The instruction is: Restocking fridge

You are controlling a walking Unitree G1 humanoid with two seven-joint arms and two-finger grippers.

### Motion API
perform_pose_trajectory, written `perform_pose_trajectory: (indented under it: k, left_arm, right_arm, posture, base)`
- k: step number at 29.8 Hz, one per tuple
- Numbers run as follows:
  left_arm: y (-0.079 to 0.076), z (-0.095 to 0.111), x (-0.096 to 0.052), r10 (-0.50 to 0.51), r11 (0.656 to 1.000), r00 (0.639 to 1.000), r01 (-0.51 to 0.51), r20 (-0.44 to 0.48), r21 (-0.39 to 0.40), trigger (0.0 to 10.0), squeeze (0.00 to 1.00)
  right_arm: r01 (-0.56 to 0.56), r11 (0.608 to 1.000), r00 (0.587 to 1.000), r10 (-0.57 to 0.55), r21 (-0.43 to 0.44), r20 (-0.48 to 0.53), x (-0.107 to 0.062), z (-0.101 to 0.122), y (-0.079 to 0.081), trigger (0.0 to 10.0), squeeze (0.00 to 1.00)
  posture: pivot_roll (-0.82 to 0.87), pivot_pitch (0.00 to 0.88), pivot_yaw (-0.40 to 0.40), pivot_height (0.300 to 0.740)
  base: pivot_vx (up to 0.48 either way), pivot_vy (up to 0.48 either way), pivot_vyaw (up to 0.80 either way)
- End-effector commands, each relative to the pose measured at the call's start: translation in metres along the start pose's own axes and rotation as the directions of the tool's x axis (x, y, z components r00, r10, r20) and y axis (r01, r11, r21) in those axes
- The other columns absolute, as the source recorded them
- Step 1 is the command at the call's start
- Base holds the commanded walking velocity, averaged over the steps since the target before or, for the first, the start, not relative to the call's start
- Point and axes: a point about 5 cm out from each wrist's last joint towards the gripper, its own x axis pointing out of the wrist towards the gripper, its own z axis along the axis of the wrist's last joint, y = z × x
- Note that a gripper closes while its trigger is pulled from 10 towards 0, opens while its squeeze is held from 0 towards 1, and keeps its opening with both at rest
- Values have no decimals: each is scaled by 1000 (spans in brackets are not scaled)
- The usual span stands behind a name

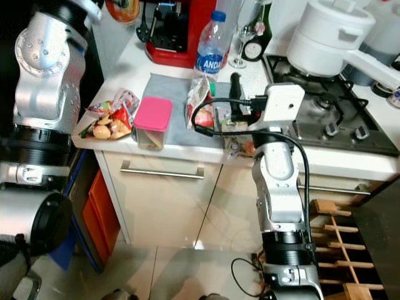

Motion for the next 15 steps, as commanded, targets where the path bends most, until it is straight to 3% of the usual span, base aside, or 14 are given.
perform_pose_trajectory:
  k: [1,15]
  left_arm:
    - [-4,9,0,6,1000,999,-6,37,13,10000,0]
    - [0,28,8,-14,995,995,4,99,96,10000,0]
  right_arm:
    - [0,1000,1000,0,-19,-6,4,-2,-2,10000,0]
    - [-29,1000,1000,29,-12,-7,6,-9,13,10000,0]
  posture:
    - [-42,0,-102,740]
    - [-20,0,-80,740]
  base:
    - [-461,0,0]
    - [-467,0,0]
